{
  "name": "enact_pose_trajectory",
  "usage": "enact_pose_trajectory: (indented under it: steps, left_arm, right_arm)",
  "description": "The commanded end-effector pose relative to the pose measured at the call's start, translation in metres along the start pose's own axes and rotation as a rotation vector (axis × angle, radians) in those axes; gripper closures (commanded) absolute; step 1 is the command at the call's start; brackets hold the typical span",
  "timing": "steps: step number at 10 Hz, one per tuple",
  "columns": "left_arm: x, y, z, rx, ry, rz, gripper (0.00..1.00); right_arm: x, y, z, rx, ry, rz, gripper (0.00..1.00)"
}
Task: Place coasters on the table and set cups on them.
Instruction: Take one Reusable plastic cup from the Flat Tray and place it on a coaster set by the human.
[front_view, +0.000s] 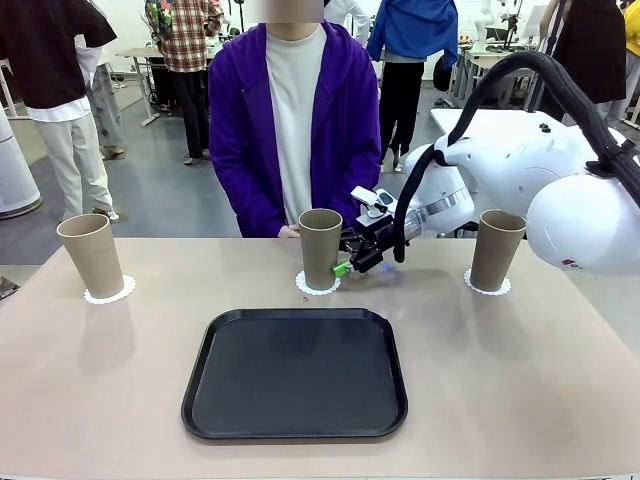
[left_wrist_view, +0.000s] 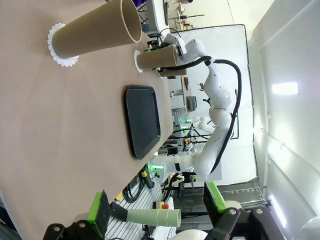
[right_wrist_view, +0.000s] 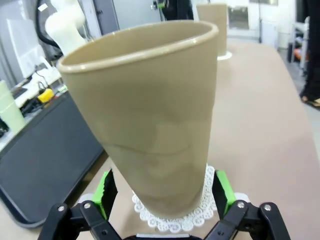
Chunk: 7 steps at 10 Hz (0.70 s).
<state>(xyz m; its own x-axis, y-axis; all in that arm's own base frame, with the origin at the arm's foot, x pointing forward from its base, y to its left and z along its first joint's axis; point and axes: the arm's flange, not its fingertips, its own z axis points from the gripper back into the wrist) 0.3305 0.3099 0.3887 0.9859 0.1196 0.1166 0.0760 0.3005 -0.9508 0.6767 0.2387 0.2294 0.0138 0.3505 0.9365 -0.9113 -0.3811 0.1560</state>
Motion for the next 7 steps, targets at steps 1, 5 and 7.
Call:
enact_pose_trajectory:
  steps: [1,5,7]
  left_arm:
    - [-0.002,-0.001,0.001,0.003,-0.004,0.001,0.00]
    - [-0.002,-0.001,0.001,0.003,-0.004,0.001,0.00]
    - [-0.002,-0.001,0.001,0.003,-0.004,0.001,0.00]
  right_arm:
    - [0.007,-0.001,0.008,-0.017,0.056,-0.017,0.00]
    - [0.027,0.015,0.032,-0.059,0.145,-0.027,0.00]
    - [0.063,0.042,0.053,-0.097,0.301,-0.098,0.00]
